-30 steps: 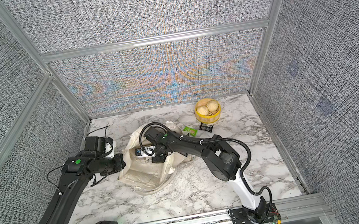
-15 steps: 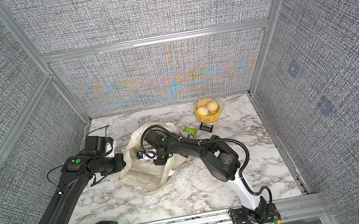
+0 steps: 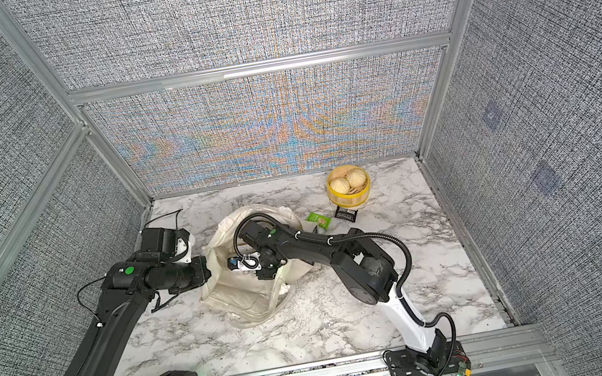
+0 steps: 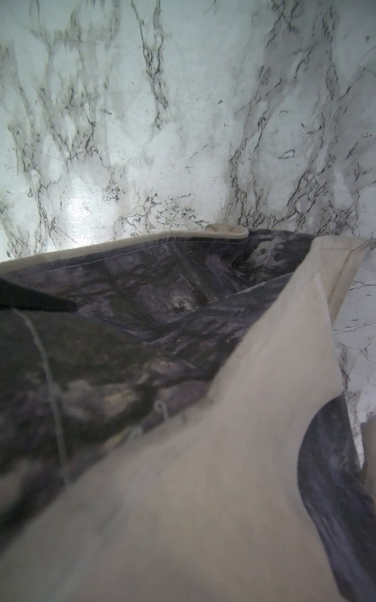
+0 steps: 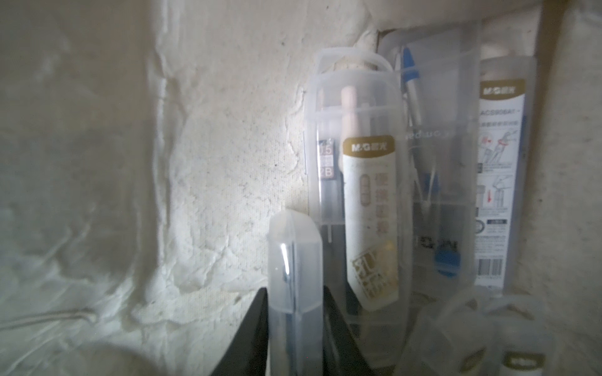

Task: Take out the compass set from the canvas bag
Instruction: Pick up the compass set from the canvas bag.

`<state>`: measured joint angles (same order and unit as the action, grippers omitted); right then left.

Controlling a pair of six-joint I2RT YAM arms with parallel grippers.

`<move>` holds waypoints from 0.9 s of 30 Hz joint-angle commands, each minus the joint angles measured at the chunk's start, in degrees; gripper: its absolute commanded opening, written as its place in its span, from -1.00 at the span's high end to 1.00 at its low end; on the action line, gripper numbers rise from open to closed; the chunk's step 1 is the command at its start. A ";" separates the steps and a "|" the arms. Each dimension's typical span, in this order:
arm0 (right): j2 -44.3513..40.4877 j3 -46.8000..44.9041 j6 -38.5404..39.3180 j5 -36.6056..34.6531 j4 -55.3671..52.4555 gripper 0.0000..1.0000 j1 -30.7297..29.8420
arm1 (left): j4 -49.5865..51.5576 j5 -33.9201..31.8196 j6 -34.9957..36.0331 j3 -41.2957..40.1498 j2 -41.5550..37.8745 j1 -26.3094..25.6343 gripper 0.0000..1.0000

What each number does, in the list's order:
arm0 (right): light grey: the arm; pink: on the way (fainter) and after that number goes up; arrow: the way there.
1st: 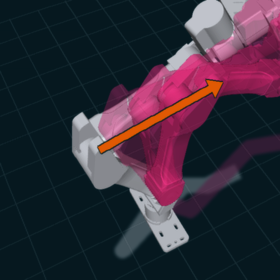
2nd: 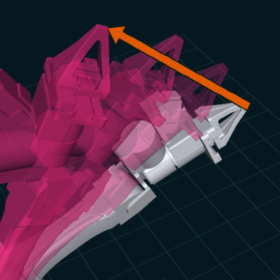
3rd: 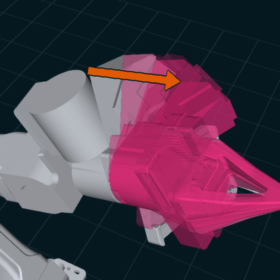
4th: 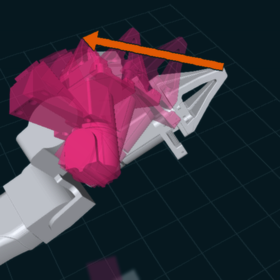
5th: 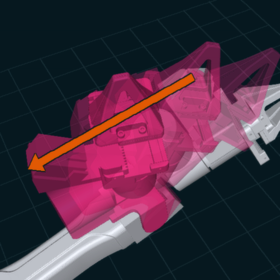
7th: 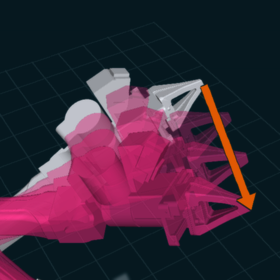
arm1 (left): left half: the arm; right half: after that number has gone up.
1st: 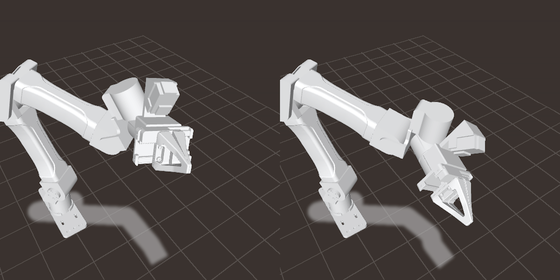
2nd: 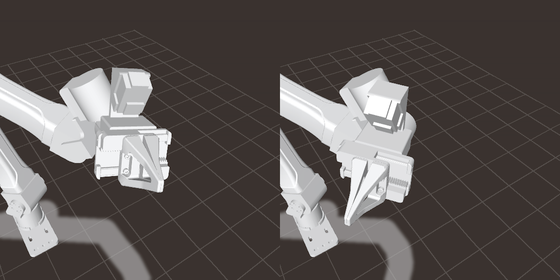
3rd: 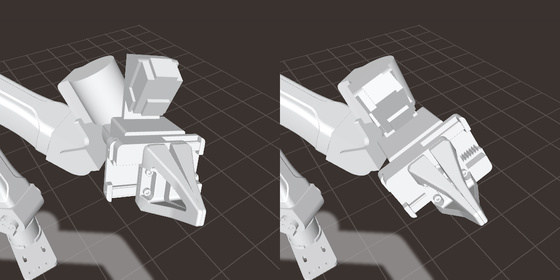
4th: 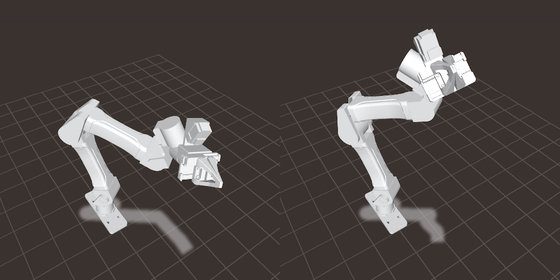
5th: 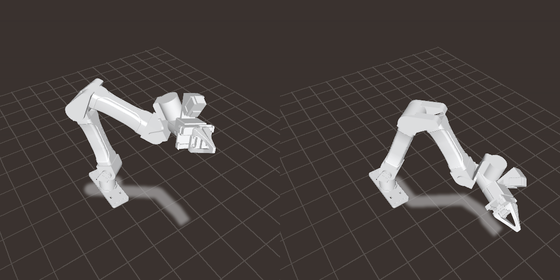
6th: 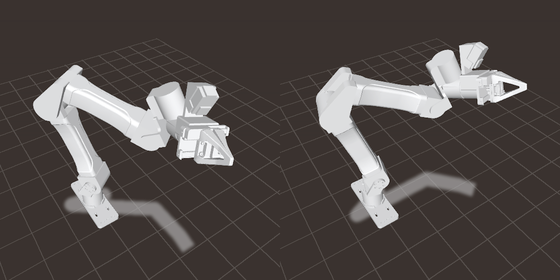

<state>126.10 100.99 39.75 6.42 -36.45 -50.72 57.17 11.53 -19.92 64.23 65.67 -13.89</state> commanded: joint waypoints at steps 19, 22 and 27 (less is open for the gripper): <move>-9.04 5.18 -3.54 1.80 -6.15 0.66 -2.95 | 1.65 -2.43 -1.82 1.08 -0.01 -0.02 1.00; -11.37 6.44 -4.70 3.06 -6.96 0.66 -4.00 | 1.29 -2.57 -2.46 1.25 -0.32 -0.05 1.00; -16.41 7.03 -6.62 4.52 -7.60 0.67 -5.53 | 0.94 -3.98 -3.24 1.52 -1.47 -0.05 1.00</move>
<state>111.61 107.59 35.16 9.19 -42.72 -55.66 58.11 8.99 -22.15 65.39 64.77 -13.89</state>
